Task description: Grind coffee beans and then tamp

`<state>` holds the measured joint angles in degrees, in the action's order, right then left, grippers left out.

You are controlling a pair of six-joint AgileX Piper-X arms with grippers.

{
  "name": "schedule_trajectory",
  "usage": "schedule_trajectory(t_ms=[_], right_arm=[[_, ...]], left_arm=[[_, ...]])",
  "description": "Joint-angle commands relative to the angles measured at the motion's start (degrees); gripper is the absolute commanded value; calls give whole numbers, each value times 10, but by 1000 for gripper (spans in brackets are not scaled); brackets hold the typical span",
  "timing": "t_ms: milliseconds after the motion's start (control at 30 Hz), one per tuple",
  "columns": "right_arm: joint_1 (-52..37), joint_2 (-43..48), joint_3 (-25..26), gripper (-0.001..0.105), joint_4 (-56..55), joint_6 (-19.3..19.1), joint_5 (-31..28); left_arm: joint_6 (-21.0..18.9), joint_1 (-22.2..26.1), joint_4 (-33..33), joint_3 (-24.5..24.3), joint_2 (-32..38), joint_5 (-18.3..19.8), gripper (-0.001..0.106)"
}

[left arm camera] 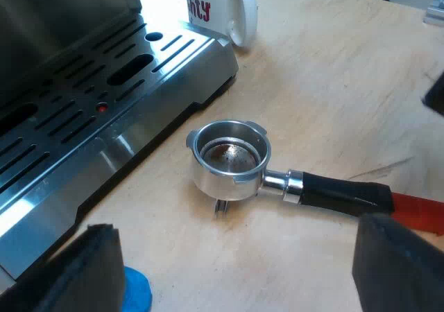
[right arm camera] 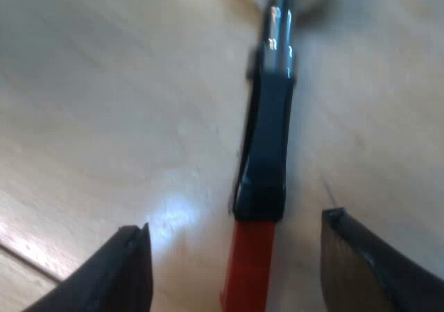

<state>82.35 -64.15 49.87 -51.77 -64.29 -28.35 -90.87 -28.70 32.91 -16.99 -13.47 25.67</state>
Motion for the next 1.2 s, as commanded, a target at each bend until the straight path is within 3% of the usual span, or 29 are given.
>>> schedule_trajectory(t_ms=[33, 333, 567, 800, 1200], right_arm=[[-1, 18, 21, 55, -8, -32, -30], [-1, 37, 35, 67, 94, -112, -63], [-1, 37, 35, 67, 174, -171, -66], [-1, 37, 33, 67, 186, -173, -79], [-1, 37, 14, 67, 215, -173, -79]], left_arm=[[-2, -3, -3, 0, 3, -6, 70], [-3, -3, -3, 0, 3, -7, 70], [-6, -3, -7, 0, 0, -79, 70], [-6, -3, -36, 0, -51, -96, 70], [-6, -1, -188, 0, -264, -111, 70]])
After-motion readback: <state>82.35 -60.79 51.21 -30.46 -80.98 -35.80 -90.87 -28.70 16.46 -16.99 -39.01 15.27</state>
